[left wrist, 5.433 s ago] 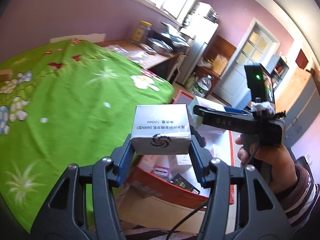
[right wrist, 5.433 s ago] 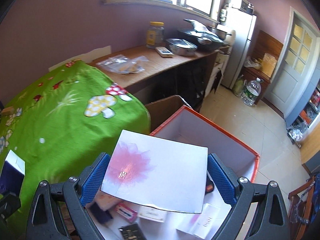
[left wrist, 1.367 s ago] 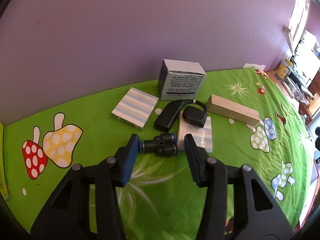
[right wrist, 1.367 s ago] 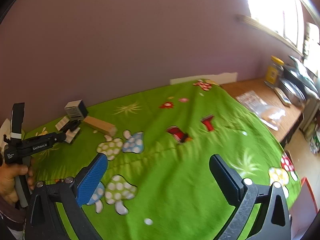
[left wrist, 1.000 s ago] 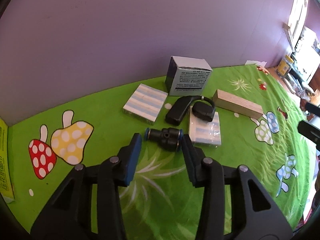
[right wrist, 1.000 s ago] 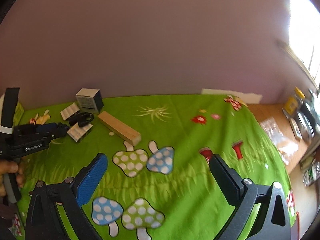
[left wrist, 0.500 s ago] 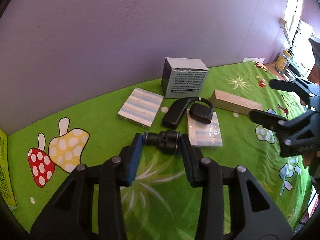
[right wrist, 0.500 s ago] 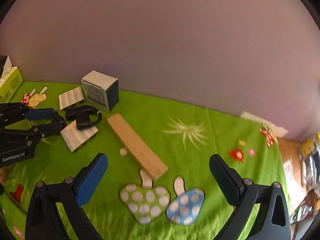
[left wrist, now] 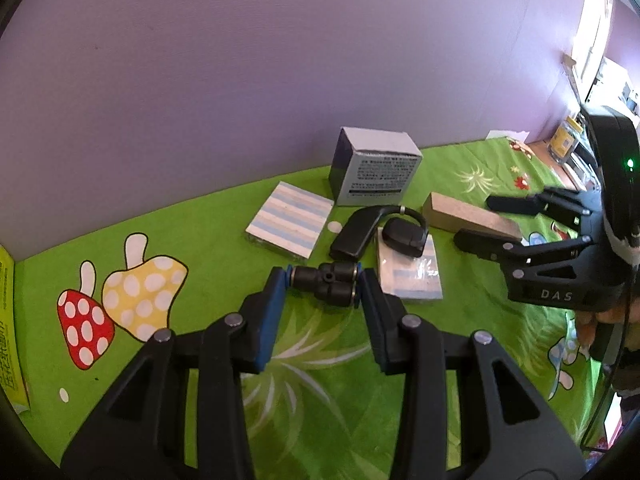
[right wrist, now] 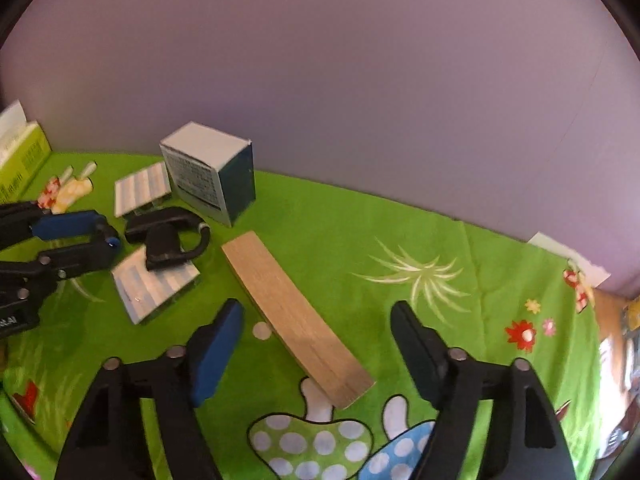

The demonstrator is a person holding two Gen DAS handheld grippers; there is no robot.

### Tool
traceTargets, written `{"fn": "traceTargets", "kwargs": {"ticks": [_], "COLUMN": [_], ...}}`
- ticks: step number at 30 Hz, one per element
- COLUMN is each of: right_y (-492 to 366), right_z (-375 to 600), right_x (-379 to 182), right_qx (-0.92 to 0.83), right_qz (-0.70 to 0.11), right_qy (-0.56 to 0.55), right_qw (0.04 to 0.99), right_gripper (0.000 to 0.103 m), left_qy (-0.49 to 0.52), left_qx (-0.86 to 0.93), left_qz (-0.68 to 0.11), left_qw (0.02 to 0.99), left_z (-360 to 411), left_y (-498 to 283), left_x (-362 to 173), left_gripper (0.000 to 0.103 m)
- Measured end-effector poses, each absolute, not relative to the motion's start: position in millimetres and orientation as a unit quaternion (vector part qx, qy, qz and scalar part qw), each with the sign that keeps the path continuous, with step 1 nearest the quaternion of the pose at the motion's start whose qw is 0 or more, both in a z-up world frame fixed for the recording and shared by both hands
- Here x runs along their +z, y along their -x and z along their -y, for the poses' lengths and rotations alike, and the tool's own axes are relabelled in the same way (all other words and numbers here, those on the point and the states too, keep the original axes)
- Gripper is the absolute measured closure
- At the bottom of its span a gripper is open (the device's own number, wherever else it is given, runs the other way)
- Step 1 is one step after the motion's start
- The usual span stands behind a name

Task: Organize objects
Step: 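Grasp the black pipe connector with the left tool while the right tool grasps the wooden block, then carry the black connector and wooden block over the storage box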

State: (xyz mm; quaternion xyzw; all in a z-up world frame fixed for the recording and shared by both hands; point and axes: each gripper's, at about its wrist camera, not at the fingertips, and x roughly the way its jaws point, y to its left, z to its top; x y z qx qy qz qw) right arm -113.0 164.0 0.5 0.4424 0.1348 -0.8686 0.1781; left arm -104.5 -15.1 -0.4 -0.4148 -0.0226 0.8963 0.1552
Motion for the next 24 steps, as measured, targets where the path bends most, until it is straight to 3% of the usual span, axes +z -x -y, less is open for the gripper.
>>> {"fn": "traceTargets", "kwargs": {"ticks": [1, 10, 24], "right_y": [111.9, 90.7, 38.7], "right_z": [-164.6, -168.3, -193.0], "right_x": [0.6, 3.7, 18.0], "right_qx": [-0.867, -0.873, -0.882], "right_qz": [-0.128, -0.135, -0.089], "right_qy": [-0.445, -0.439, -0.440], "right_qw": [0.184, 0.162, 0.143], "right_gripper": [0.050, 0.080, 0.082], "left_qy": [0.414, 0.399, 0.384], "left_qx": [0.897, 0.902, 0.899], "left_qz": [0.024, 0.035, 0.053], "left_qw": [0.155, 0.163, 0.204], "left_z": [16.3, 17.8, 7.0], "left_y": [103.9, 99.3, 88.0], "left_x": [0.4, 11.0, 27.5], "left_gripper": [0.061, 0.061, 0.061]}}
